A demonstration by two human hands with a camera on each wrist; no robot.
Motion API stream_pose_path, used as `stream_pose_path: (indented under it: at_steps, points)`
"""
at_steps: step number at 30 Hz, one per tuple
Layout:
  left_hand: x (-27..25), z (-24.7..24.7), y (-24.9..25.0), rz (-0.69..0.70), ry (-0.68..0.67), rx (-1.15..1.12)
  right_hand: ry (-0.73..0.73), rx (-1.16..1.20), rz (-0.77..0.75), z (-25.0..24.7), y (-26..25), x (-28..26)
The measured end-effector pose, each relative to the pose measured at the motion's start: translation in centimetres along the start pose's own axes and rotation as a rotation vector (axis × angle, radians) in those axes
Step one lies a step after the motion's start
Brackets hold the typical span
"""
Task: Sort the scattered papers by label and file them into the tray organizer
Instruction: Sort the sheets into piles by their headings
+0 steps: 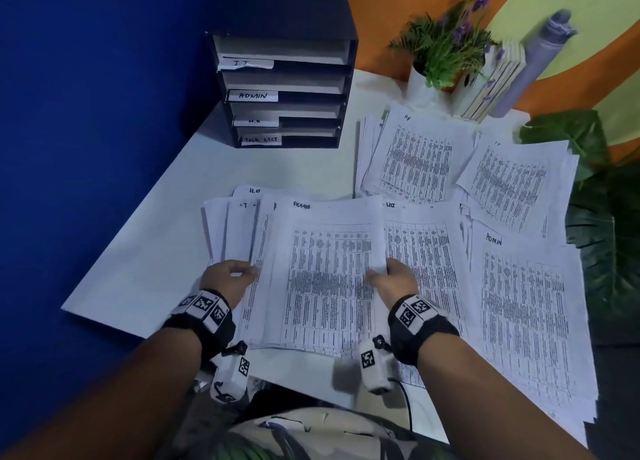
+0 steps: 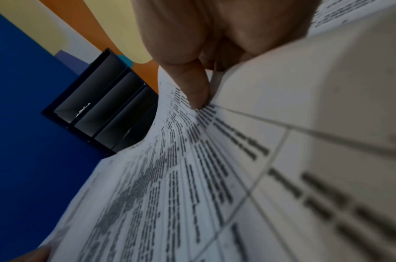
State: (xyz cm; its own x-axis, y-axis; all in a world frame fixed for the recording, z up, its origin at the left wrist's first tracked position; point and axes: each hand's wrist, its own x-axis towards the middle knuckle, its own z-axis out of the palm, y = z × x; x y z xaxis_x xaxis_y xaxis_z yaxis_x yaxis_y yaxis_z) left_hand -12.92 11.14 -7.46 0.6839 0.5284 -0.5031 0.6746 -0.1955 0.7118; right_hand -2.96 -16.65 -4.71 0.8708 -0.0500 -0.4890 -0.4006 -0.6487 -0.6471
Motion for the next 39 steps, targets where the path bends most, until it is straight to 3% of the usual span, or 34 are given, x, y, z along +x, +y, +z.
stream_pose_path:
  at_steps: [7, 18, 22, 26, 33, 39]
  points:
    - [-0.1, -0.3, 0.5, -0.058, -0.005, 0.124, 0.083, 0.019, 0.063, -1.3, 1.5, 1.2]
    - [-0.9, 0.5, 0.4, 0.028, 0.056, -0.057, -0.068, 0.276, 0.111, -0.3, 2.5, 0.8]
    - [-1.2, 0.7, 0.6, 0.079, 0.148, -0.069, -0.051, 0.296, 0.113, -0.7, 2.0, 0.6]
    - [-0.8, 0.3, 0.6, 0.086, 0.042, -0.081, -0.019, 0.338, 0.108, -1.0, 2.4, 0.9]
    - [-1.0, 1.4, 1.7, -0.080, -0.131, -0.262, -0.051, 0.397, 0.015, -0.3, 2.0, 0.0]
    - [-0.9, 1.2, 0.7, 0.003, 0.005, -0.080, -0.085, 0.419, -0.015, 0.1, 1.9, -0.2]
